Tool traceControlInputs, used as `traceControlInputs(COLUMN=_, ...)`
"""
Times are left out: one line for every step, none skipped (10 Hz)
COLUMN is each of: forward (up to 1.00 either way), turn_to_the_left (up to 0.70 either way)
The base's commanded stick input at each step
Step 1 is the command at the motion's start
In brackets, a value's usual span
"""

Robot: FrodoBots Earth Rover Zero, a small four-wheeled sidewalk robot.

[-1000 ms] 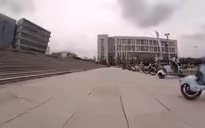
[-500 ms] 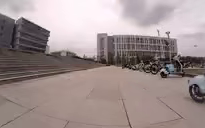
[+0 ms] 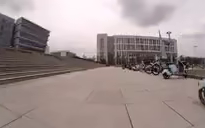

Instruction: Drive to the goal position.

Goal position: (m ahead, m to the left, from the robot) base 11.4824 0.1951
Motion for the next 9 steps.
traceControlInputs(forward=0.45, turn_to_the_left=0.00)
traceControlInputs(forward=0.45, turn_to_the_left=0.00)
traceControlInputs(forward=0.45, turn_to_the_left=0.00)
traceControlInputs(forward=0.45, turn_to_the_left=0.00)
traceControlInputs(forward=0.45, turn_to_the_left=0.00)
traceControlInputs(forward=0.45, turn_to_the_left=0.00)
traceControlInputs(forward=0.45, turn_to_the_left=0.00)
traceControlInputs(forward=0.45, turn_to_the_left=0.00)
traceControlInputs(forward=0.45, turn_to_the_left=0.00)
